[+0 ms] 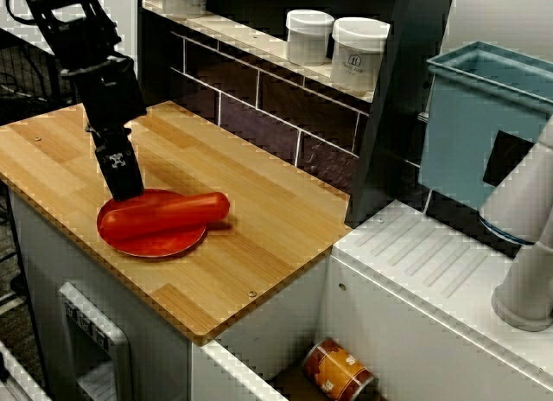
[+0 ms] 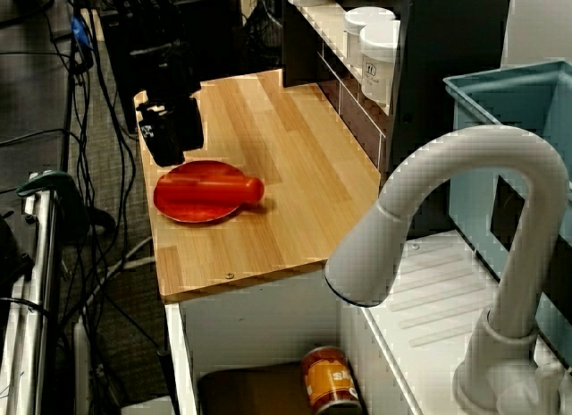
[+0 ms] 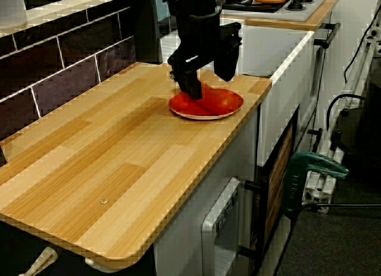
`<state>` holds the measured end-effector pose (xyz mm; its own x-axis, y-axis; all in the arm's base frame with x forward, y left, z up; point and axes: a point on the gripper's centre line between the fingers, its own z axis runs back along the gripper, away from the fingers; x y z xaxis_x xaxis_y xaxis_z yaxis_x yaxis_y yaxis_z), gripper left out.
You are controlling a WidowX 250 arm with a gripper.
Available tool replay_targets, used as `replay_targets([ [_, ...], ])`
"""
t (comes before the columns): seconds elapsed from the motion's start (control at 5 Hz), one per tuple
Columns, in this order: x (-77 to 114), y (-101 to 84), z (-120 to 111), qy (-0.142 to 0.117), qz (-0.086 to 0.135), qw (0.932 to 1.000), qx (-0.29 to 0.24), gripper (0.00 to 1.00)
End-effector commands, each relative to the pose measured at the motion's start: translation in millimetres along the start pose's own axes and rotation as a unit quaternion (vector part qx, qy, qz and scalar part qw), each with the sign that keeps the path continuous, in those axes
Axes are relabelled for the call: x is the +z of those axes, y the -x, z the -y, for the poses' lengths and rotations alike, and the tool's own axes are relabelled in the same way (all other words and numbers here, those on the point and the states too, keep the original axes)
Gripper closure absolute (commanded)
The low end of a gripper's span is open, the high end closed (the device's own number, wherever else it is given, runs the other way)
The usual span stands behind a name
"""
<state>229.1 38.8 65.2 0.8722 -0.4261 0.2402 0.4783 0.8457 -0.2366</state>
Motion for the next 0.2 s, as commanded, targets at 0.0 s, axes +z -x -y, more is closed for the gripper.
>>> replay_targets([
  [0.0, 16.7, 17.9, 5.3, 0.01, 0.007, 0.9989, -0.046, 0.0],
])
